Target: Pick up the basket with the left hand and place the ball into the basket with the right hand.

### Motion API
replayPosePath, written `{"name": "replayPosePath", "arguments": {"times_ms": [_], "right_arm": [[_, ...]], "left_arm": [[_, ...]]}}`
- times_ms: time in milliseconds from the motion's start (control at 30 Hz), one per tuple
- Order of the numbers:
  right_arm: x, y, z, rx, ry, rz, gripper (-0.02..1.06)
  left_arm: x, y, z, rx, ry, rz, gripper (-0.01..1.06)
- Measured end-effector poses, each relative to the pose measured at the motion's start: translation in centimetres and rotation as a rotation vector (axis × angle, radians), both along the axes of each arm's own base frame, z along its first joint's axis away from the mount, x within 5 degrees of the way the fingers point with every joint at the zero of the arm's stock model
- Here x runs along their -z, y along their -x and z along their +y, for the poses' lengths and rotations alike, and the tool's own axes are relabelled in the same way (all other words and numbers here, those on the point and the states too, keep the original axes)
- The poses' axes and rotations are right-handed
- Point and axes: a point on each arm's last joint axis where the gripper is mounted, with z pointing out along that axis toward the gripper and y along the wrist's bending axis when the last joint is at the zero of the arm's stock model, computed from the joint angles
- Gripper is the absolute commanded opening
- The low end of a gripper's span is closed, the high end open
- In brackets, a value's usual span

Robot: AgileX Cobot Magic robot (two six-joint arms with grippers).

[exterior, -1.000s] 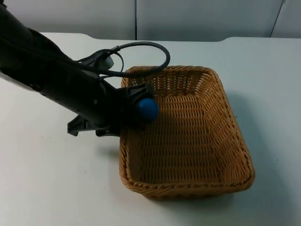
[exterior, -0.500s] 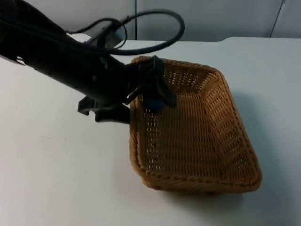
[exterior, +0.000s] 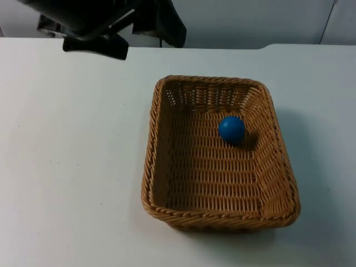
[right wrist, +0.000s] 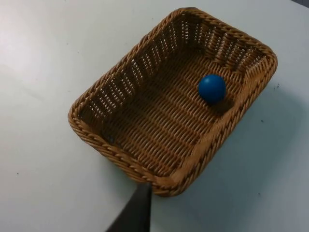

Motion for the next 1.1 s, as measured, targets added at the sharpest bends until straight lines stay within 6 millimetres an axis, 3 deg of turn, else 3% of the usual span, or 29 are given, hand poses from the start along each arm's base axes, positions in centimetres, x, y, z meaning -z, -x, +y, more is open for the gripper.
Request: {"name": "replayPosePath", "arguments": {"times_ms": [133,333,533,800,833,1000,1033,1100], "right_arm": [[-0.1,-0.1,0.0,-0.001,0.0,-0.012,0.92],[-0.1,-0.1,0.0,-0.008,0.004,-0.023,0.92],[-0.1,-0.1,0.0,-0.028,0.025,-0.036,0.92],[-0.1,0.2,0.2,-0.075,0.034,-0.039,0.92],[-0.1,0.2,0.2,-0.075,0.034,-0.039,0.92],[-1.0,1.9,-0.7,-0.109,-0.026,-0.102,0.92],[-1.0,1.9,-0.7,-0.109,-0.026,-0.102,0.92],[-1.5,3.0,-1.6,-0.112,-0.058,-0.139,0.92]], "left_arm": [[-3.1,1.6,1.1,-0.006,-0.035,-0.089,0.81],[-6.1,4.4,3.0,-0.004,-0.106,-0.171,0.81],[-6.7,7.6,4.7,-0.006,-0.15,-0.221,0.81],[-6.8,15.8,8.8,-0.007,-0.19,-0.388,0.81],[-6.8,15.8,8.8,-0.007,-0.19,-0.388,0.81],[-7.2,21.6,11.3,0.011,-0.195,-0.511,0.81],[-7.2,21.6,11.3,0.011,-0.195,-0.511,0.81],[-7.4,23.8,12.3,0.01,-0.196,-0.546,0.81]]}}
